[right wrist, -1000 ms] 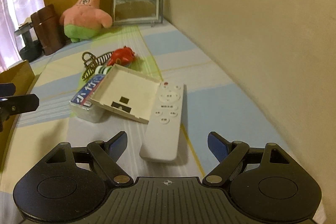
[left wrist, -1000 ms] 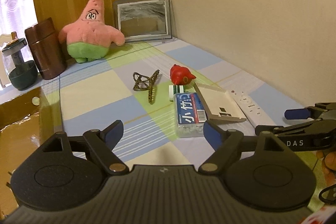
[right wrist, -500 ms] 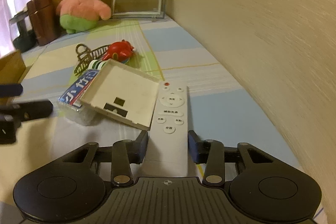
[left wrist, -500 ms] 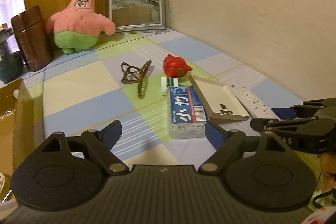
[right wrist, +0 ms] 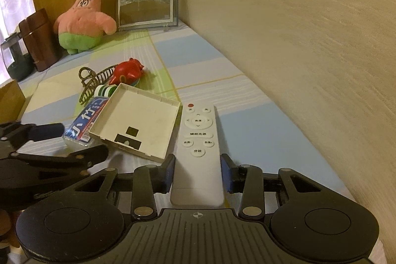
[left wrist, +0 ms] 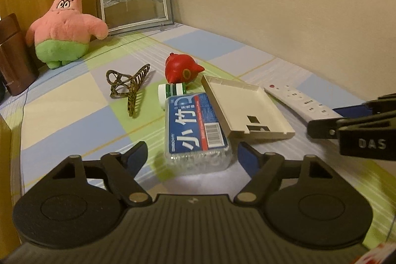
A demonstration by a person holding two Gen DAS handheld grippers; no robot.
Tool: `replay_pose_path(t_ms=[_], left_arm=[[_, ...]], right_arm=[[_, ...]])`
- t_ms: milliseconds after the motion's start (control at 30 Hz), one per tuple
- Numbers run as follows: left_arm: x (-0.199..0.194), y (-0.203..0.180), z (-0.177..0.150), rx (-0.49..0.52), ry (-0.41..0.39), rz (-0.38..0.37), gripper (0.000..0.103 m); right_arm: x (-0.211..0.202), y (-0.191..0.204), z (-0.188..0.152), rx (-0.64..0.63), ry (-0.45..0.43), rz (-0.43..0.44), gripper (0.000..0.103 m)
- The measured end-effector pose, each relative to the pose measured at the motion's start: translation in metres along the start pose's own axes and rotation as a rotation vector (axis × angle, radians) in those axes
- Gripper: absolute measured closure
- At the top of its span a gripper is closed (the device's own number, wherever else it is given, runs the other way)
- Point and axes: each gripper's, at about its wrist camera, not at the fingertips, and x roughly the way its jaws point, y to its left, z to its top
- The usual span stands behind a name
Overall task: Organize rigid objects
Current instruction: 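Grasp the blue toothpick box with the left tool while the right tool grasps the white remote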
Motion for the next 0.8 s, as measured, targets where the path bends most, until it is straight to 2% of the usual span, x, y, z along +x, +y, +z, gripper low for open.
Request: replay_pose_path(t_ms=[100, 133, 300, 500, 800], left_arm=[[0.004, 0.001, 0.002, -0.006, 0.002, -0.001, 0.047], [0.003, 0.0, 0.001, -0.008, 0.003, 0.001, 0.048], [-0.013, 0.003, -0.005, -0.052, 0.048, 0.048, 0.049], [-0.056, 0.008, -0.029, -0.087, 0.096, 0.082, 0.049], [-0.115, 0.004, -0.063, -0.117, 0.092, 0.101, 0.048]], right_arm=[[-0.001, 0.001, 0.0, 0.001, -0.002, 0.001, 0.067], [-0.001, 0.002, 0.0, 0.0, -0.003, 0.002, 0.067], [-0.007, 0.007, -0.001, -0.02, -0.017, 0.003, 0.067], [-0.023, 0.019, -0.01, -0.052, -0.014, 0.05, 0.067], [-0.048, 0.04, -0.048, -0.119, 0.045, 0.143, 0.067]])
